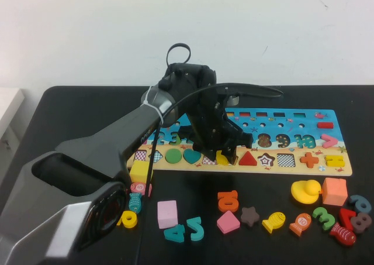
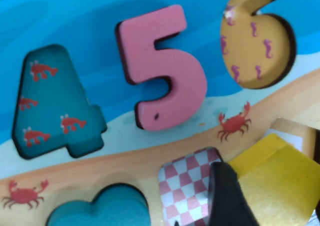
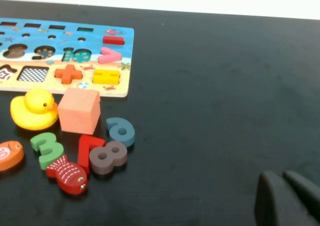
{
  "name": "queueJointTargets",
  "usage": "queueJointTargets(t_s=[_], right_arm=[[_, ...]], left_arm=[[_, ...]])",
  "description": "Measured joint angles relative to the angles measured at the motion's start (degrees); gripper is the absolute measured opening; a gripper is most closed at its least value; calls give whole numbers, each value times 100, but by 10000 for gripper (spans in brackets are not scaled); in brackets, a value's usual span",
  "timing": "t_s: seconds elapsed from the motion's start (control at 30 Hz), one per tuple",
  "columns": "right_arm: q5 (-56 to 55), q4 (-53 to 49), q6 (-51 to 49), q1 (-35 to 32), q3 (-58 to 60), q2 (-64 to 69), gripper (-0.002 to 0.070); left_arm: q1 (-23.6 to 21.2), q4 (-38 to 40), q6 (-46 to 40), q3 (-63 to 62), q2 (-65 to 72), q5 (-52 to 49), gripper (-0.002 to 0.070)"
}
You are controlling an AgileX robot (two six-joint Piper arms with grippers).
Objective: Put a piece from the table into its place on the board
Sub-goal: Place the "Pentagon" into the hole of the Pentagon
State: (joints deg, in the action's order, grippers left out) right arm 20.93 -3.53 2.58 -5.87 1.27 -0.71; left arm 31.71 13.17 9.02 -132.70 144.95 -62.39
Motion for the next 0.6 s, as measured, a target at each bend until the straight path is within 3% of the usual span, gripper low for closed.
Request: queueJointTargets(t_s=[0.6], right_arm=[[0, 0, 0, 0, 0, 0, 18]], left_arm=[[27, -59, 487, -13, 0, 166, 321]])
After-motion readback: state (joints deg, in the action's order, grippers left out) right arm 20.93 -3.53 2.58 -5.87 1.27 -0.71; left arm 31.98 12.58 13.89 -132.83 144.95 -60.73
